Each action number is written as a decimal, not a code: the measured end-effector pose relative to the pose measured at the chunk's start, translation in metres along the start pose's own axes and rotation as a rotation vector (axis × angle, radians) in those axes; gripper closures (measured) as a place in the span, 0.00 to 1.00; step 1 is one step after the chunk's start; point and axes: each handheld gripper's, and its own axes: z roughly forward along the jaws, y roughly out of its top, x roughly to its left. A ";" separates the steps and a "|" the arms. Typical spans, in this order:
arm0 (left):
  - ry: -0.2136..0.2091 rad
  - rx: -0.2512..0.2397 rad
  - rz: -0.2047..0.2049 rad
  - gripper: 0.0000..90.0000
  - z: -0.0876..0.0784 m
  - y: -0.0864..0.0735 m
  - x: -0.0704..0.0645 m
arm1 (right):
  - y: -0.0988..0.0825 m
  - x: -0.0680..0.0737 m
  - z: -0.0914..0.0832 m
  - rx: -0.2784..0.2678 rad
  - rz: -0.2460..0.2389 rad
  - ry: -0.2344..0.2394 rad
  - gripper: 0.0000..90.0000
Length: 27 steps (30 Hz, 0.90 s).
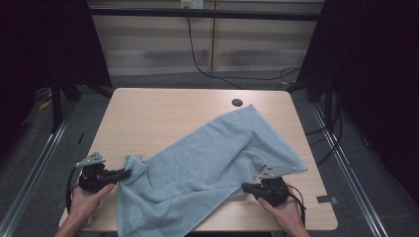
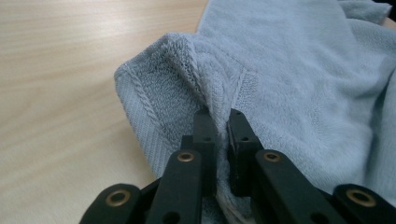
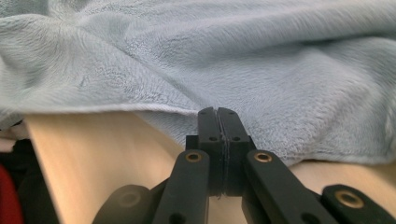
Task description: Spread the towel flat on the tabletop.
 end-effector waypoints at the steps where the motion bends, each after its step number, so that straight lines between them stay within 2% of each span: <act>1: -0.006 0.007 -0.001 0.93 -0.001 -0.001 -0.002 | -0.005 0.000 -0.005 -0.001 0.009 -0.008 1.00; 4: -0.029 -0.016 -0.005 0.89 -0.004 -0.001 -0.007 | -0.018 0.004 -0.016 0.013 0.016 -0.026 1.00; 7: -0.017 -0.018 0.018 0.85 -0.005 0.005 -0.010 | -0.025 0.006 -0.023 0.009 0.022 -0.027 0.98; 11: -0.003 -0.037 0.022 0.78 0.000 0.020 -0.012 | -0.026 0.008 -0.030 -0.009 0.023 -0.035 0.88; 14: -0.015 -0.054 0.027 0.76 0.003 0.031 -0.014 | -0.022 0.007 -0.029 -0.021 0.024 -0.035 0.85; 20: -0.021 -0.074 0.045 0.73 0.010 0.047 -0.021 | -0.015 0.004 -0.011 -0.008 0.028 -0.045 0.74; 23: -0.039 -0.084 0.060 0.70 0.015 0.055 -0.025 | -0.012 0.002 -0.001 0.004 0.033 -0.036 0.67; 26: -0.073 -0.052 0.108 0.66 0.030 0.063 -0.030 | -0.009 0.003 0.012 0.033 0.031 -0.035 0.61; 27: -0.094 -0.029 0.108 0.65 0.041 0.065 -0.031 | -0.009 0.004 0.016 0.039 0.027 -0.034 0.60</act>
